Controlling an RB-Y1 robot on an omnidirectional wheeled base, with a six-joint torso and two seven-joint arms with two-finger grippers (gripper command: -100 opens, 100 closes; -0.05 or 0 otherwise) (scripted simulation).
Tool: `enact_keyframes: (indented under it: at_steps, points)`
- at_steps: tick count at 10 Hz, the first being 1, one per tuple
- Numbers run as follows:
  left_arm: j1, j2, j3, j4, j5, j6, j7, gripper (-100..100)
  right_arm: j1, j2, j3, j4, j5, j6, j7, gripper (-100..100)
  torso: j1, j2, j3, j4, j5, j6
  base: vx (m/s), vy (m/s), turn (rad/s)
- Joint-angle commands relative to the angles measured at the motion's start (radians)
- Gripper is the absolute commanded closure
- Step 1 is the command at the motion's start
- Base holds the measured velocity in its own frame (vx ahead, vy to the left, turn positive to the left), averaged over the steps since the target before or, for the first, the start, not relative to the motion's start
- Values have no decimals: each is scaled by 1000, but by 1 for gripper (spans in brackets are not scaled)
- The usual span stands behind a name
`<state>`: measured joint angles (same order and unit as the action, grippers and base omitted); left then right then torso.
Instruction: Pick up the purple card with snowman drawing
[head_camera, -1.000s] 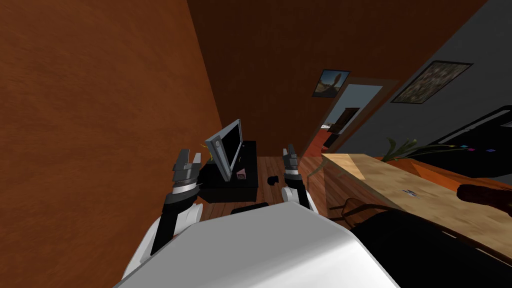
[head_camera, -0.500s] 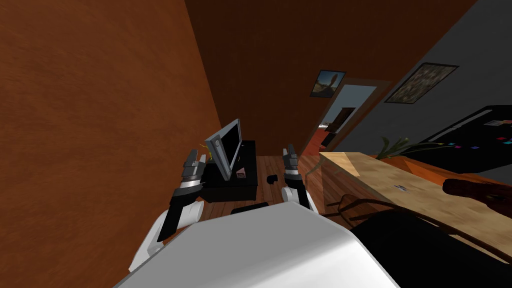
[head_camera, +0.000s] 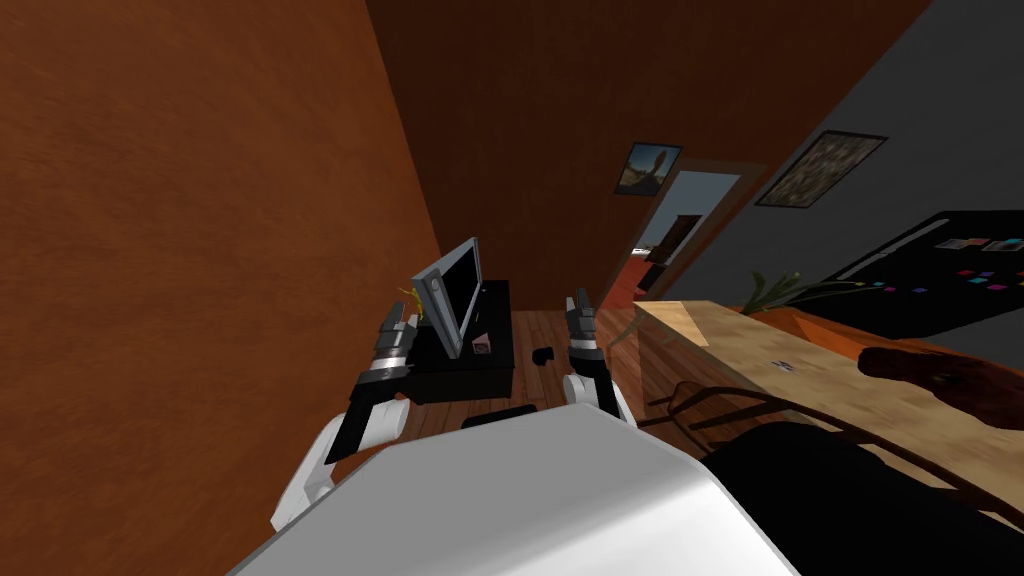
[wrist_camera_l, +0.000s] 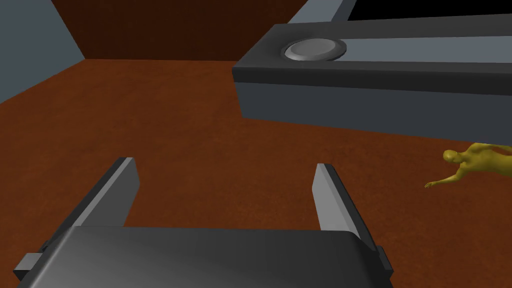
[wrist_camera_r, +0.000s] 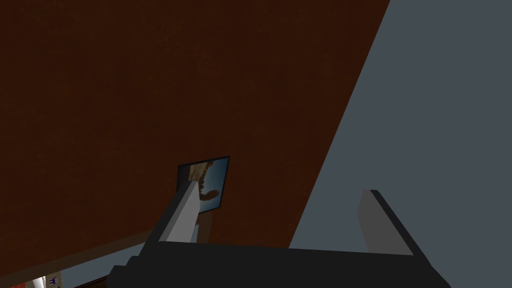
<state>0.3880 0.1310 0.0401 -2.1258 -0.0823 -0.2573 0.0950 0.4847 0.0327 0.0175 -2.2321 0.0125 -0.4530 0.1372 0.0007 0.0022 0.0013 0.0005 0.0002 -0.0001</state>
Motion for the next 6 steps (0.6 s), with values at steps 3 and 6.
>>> enact_keyframes:
  at_steps: [3,6]
  points:
    - [-34,0,-6,54,3,94,22,-100,0,0,0,0,0,0,0,0,0,0,0,0,0,0,-38,9,-36]
    - [-69,5,-9,104,11,183,47,-100,0,0,0,0,0,0,0,0,0,-1,0,0,0,0,-27,5,-34]
